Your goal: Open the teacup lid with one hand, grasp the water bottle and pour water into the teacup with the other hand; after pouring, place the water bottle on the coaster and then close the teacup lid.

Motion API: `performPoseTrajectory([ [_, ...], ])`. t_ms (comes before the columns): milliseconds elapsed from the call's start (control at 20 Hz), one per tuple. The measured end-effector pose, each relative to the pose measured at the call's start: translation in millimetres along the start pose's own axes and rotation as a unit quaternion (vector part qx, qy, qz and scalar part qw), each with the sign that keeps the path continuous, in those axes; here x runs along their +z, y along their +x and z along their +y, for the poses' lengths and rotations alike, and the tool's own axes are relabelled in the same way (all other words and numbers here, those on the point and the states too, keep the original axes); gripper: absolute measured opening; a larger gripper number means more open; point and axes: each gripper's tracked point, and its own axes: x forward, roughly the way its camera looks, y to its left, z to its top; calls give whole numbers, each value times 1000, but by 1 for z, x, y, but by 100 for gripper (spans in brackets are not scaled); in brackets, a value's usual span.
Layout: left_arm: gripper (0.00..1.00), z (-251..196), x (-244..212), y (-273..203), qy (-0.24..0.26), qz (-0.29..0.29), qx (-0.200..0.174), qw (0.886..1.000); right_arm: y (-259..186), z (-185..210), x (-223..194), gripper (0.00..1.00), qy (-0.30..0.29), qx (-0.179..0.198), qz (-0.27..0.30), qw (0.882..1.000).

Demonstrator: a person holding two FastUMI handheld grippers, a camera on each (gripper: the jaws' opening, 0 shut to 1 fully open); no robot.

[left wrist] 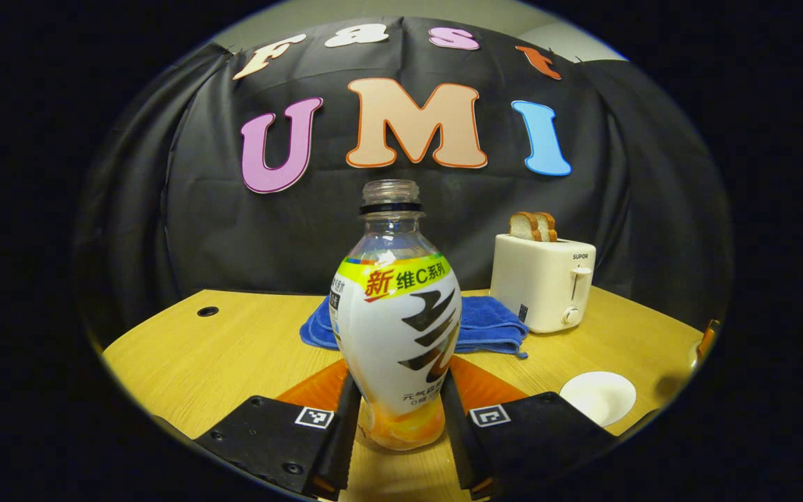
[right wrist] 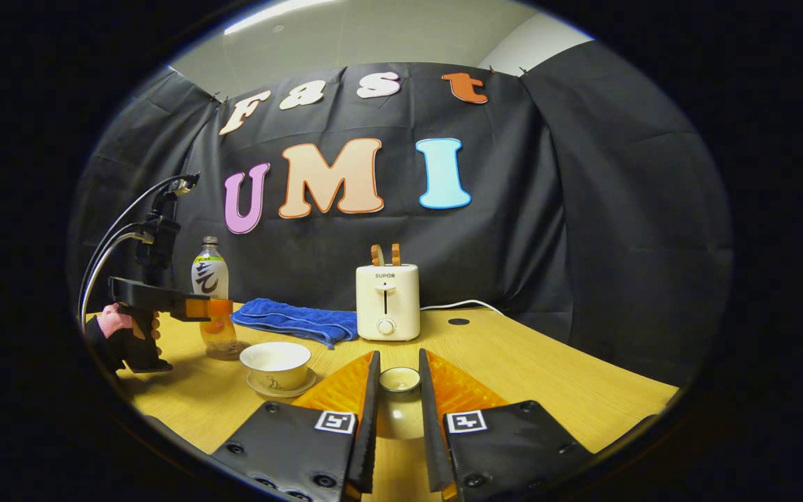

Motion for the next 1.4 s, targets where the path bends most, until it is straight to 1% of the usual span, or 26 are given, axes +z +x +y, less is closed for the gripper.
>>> performPoseTrajectory([
  [150,57,1,-4,2,-1,7,2,1000,0,0,-1,33,0,-1,0,1000],
  [350,61,1,-5,4,0,7,8,1000,0,0,-1,33,0,-1,-1,1000],
  [400,64,1,-5,3,0,10,9,1000,0,0,-1,33,0,-1,-1,1000],
  [650,67,2,-6,5,-6,10,1,1000,0,0,-1,33,0,-1,-1,1000],
  [900,82,4,-13,2,-17,14,5,1000,0,0,-1,32,0,-1,-1,1000],
  [950,82,7,-13,1,-18,13,7,1000,0,0,0,33,0,-1,-1,1000],
  [1050,86,8,-17,0,-21,16,8,1000,0,0,-1,32,0,-1,-1,1000],
  [1100,92,9,-20,-1,-19,17,9,1000,0,0,-1,33,0,-1,-1,1000],
  [1150,94,10,-22,-3,-15,20,8,1000,0,-1,0,33,0,-1,-1,1000],
  [1200,96,11,-19,-6,-10,10,7,1000,0,-1,-1,33,1,-2,-1,1000],
  [1400,95,6,-13,-16,11,-16,1,1000,0,0,0,33,0,-1,-2,1000],
])
